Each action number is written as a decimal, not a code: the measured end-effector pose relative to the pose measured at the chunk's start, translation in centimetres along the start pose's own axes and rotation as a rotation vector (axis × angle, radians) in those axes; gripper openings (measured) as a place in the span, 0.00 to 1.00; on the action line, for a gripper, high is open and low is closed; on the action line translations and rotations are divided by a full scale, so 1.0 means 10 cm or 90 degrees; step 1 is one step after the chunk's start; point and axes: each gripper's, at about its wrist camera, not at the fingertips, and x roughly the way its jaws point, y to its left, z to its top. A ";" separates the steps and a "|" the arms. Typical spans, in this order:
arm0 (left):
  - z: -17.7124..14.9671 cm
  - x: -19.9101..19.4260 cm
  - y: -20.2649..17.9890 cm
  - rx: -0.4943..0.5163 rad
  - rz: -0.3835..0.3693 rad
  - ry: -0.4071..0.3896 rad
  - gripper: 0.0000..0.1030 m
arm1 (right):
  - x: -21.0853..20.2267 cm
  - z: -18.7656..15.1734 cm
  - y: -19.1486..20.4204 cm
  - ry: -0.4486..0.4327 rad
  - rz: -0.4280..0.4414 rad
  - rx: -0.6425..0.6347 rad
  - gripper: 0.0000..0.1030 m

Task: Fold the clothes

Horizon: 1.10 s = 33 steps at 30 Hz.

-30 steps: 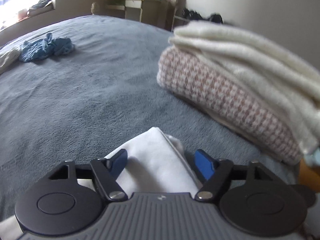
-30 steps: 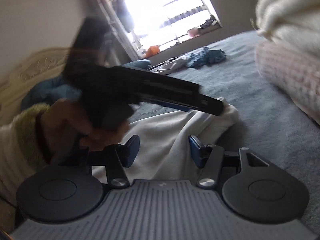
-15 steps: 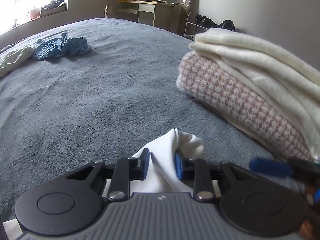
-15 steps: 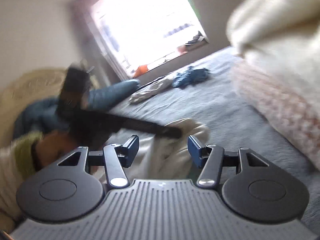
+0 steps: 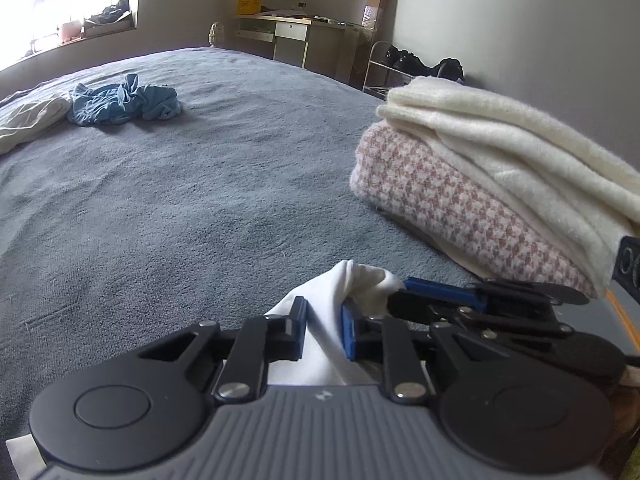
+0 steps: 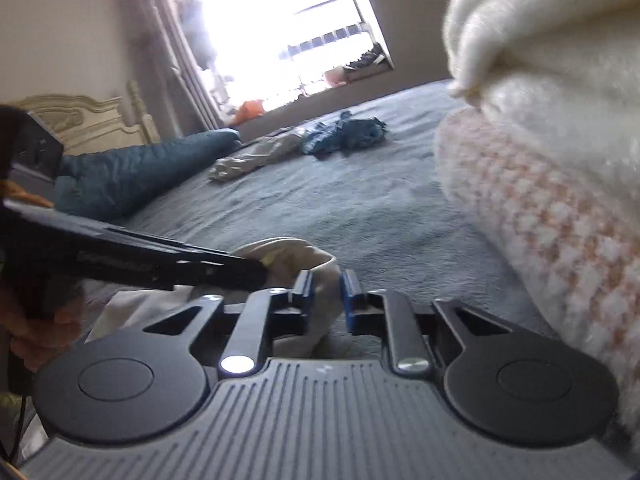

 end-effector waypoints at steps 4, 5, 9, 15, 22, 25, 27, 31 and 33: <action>0.01 0.00 0.01 -0.005 -0.003 -0.003 0.18 | -0.11 0.01 0.09 -0.033 0.022 -0.028 0.03; 0.02 0.01 0.01 -0.006 -0.004 -0.003 0.18 | -0.11 0.01 0.10 -0.034 0.030 -0.034 0.02; 0.03 0.00 -0.01 -0.002 -0.006 -0.007 0.18 | -0.02 0.01 0.15 -0.008 0.052 -0.050 0.02; 0.02 -0.01 0.01 -0.007 -0.008 -0.007 0.18 | -0.09 0.09 -0.04 -0.036 0.024 0.028 0.05; 0.01 -0.06 0.03 -0.011 -0.011 -0.015 0.18 | 0.11 0.06 -0.11 0.012 0.028 0.060 0.29; 0.01 -0.09 0.04 -0.013 -0.011 -0.015 0.18 | 0.14 0.04 -0.11 0.013 0.031 0.066 0.28; 0.00 -0.09 0.04 -0.012 -0.009 -0.015 0.18 | 0.11 0.03 -0.10 0.005 0.033 0.061 0.16; 0.00 -0.06 0.06 -0.021 -0.008 -0.013 0.18 | 0.02 0.02 -0.02 -0.028 0.037 0.021 0.11; 0.00 -0.06 0.06 -0.024 -0.008 -0.014 0.18 | -0.03 0.02 0.06 -0.045 0.046 -0.016 0.11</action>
